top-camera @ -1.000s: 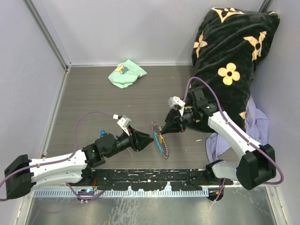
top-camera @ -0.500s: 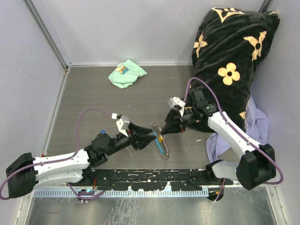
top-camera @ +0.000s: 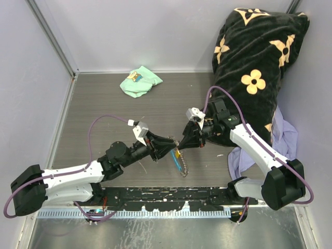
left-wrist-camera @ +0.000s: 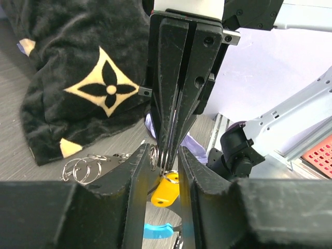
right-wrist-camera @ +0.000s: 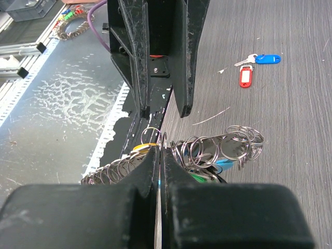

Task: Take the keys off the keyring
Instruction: Remove the key from the keyring.

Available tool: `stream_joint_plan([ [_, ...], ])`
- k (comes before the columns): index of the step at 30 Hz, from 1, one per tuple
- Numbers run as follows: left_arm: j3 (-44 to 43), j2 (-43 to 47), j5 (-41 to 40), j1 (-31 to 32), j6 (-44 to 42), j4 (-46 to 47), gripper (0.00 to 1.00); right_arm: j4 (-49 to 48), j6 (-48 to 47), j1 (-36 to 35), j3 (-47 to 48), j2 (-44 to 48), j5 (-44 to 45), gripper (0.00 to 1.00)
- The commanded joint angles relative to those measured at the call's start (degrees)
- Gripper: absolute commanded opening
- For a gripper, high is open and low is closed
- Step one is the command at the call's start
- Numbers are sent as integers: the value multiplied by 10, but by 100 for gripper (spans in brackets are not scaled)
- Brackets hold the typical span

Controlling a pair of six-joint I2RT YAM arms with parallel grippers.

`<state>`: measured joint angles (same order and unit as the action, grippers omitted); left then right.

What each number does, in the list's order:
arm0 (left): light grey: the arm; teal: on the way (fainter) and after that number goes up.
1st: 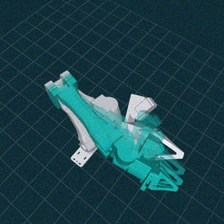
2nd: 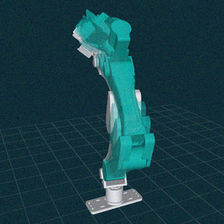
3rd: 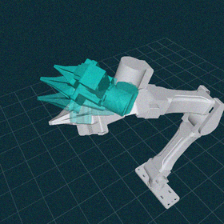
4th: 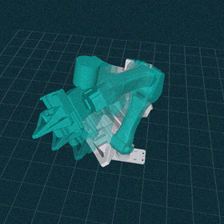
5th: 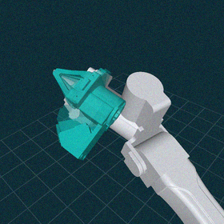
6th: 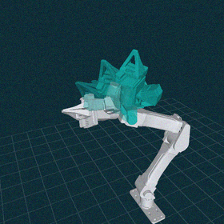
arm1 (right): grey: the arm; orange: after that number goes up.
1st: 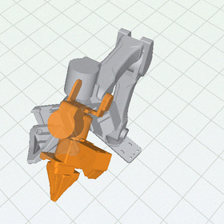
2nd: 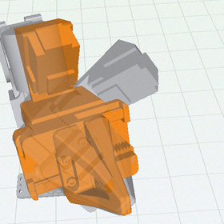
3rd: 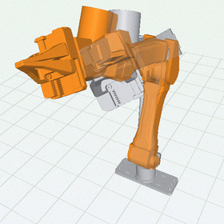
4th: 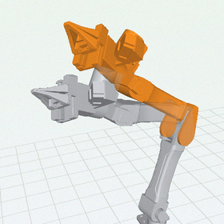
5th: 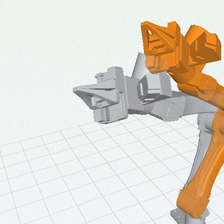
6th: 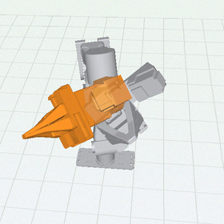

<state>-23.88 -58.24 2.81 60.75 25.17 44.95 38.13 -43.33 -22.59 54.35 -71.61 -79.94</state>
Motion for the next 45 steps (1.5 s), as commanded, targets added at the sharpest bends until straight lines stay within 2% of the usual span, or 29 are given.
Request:
stream_joint_plan([
  [1, -35, -8, 24, -7, 3, -1, 28, -17, 0, 1, 5, 20, -36, 1],
  [12, -41, -28, 81, -19, 11, -3, 21, -17, 0, 1, 5, 18, -36, 1],
  [27, -47, -42, 113, -39, 18, -33, 17, -17, -1, 1, 5, 18, -37, 1],
  [37, -60, -57, 125, -40, 22, -18, 16, -17, 0, 1, 4, 19, -38, 1],
  [45, -54, -55, 138, -41, 19, -10, 0, -16, -1, 0, 3, 21, -35, 1],
])
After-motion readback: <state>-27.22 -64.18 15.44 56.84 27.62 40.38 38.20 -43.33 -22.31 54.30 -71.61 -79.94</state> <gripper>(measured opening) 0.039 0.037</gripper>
